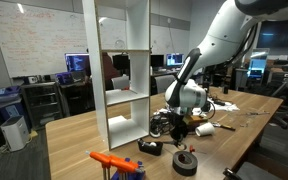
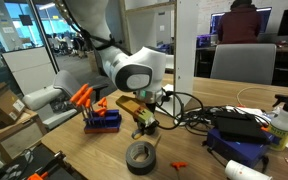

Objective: Put the pair of scissors on the middle shelf

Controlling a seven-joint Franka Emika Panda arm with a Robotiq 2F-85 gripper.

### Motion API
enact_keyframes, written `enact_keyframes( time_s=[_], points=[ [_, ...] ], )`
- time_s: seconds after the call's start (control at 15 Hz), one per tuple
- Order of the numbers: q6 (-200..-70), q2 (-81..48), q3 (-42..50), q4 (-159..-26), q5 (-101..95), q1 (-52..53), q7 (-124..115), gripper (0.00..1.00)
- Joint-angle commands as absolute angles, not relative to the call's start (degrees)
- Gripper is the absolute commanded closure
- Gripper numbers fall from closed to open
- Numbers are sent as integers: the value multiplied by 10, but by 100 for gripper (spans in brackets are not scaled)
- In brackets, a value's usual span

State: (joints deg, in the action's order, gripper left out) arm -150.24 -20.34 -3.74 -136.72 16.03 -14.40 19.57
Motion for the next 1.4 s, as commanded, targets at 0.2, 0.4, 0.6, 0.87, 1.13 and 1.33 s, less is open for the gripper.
enact_keyframes(
  time_s=[0.2, 0.4, 0.6, 0.87, 1.13, 1.33],
  points=[
    [-1379, -16, 23, -1421, 41, -82, 77, 94],
    [-1341, 53, 23, -1416, 7, -68, 43, 95],
    [-1326, 111, 14, -1397, -21, -54, 16, 95],
    [-1338, 147, 1, -1366, -39, -37, 4, 95],
    [-1350, 147, -8, -1343, -35, -24, 6, 95],
    [-1389, 136, -11, -1333, -35, -17, 6, 94]
  ],
)
